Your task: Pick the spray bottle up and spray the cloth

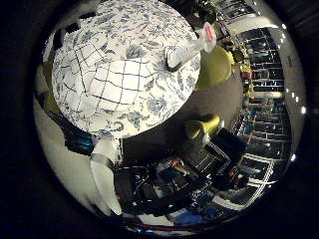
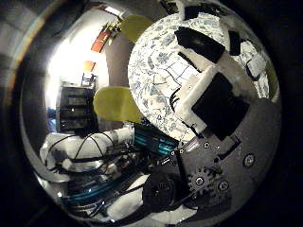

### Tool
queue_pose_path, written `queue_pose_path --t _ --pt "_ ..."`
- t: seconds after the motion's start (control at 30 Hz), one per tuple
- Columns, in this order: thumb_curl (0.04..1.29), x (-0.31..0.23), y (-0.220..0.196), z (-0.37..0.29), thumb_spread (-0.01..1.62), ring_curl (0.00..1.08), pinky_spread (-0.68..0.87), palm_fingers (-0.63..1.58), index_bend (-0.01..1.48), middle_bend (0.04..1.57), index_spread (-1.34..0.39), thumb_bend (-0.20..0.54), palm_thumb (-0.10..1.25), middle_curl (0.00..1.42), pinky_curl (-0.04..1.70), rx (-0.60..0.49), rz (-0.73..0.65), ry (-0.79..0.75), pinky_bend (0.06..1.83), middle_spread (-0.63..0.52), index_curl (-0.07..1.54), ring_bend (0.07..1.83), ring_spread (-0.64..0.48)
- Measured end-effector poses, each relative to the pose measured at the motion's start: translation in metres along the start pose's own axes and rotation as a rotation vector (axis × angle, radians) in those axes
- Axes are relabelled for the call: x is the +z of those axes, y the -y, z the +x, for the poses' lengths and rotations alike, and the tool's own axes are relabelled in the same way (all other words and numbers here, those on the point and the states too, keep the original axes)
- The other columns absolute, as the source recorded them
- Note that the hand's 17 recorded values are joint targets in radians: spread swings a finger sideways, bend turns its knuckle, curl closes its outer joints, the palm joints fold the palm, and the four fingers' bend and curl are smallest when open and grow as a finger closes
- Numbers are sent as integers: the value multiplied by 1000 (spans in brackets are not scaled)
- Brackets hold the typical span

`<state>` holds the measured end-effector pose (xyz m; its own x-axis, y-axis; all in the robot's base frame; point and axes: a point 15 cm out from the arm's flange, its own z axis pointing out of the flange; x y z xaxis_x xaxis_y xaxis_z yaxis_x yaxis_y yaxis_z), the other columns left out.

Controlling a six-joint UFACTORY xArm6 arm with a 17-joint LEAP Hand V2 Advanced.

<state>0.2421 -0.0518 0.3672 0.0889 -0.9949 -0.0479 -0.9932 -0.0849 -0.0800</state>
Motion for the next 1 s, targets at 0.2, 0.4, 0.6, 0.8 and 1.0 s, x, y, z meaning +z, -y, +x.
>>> queue_pose_path --t 0.2,0.4,0.6,0.8,1.0 --pt "362 -6 -5 27 1253 484 -526 1059 174 665 -455 -18 968 571 532 93 40 14 953 -274 400 899 -276" --pt "327 -17 -2 64 1227 488 -526 1036 148 687 -437 -33 738 576 531 236 211 142 967 -275 376 917 -275" --pt "312 -24 -3 116 1169 518 -497 820 111 687 -369 -23 621 584 565 358 414 260 1062 -233 279 1026 -267" --pt "315 10 -15 152 1142 524 -411 519 159 650 -294 -19 601 575 599 495 581 412 1119 -181 256 1049 -243" --pt "325 39 -31 185 1122 466 -132 150 199 609 -216 -23 591 534 570 578 690 506 931 -39 326 869 -78"
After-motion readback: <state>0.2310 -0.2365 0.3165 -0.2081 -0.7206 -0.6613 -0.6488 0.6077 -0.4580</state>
